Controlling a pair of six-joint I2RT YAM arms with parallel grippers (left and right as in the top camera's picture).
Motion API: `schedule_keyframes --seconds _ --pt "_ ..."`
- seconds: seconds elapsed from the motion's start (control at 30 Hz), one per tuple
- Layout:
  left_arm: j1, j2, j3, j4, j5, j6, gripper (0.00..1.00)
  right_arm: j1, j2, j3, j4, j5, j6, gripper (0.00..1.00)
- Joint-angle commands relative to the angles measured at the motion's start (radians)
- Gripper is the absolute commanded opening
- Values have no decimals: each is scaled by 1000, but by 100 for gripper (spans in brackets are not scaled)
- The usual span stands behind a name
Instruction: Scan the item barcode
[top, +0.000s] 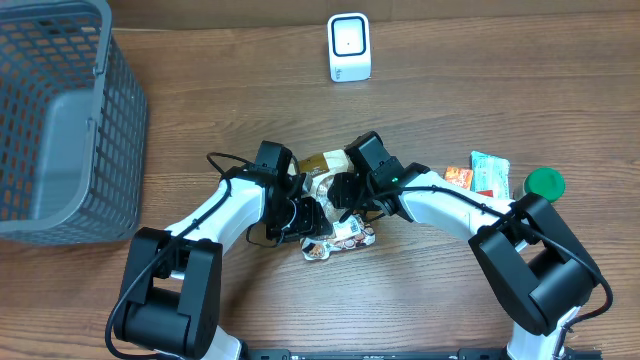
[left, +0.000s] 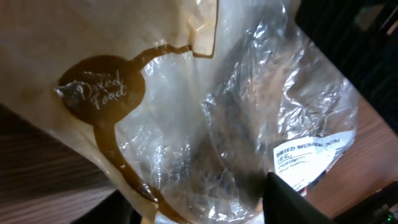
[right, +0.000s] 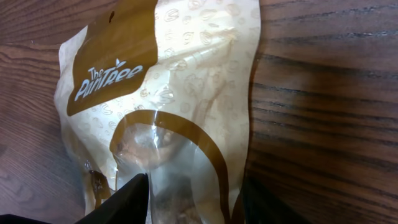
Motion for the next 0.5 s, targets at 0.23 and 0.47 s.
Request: schedule_keyframes --seconds 0.23,0.47 --pt "-6 23 -19 -14 -108 4 22 6 33 -8 -14 -95 6 50" --pt "6 23 8 -74 -124 108 4 3 32 -7 -64 -225 2 63"
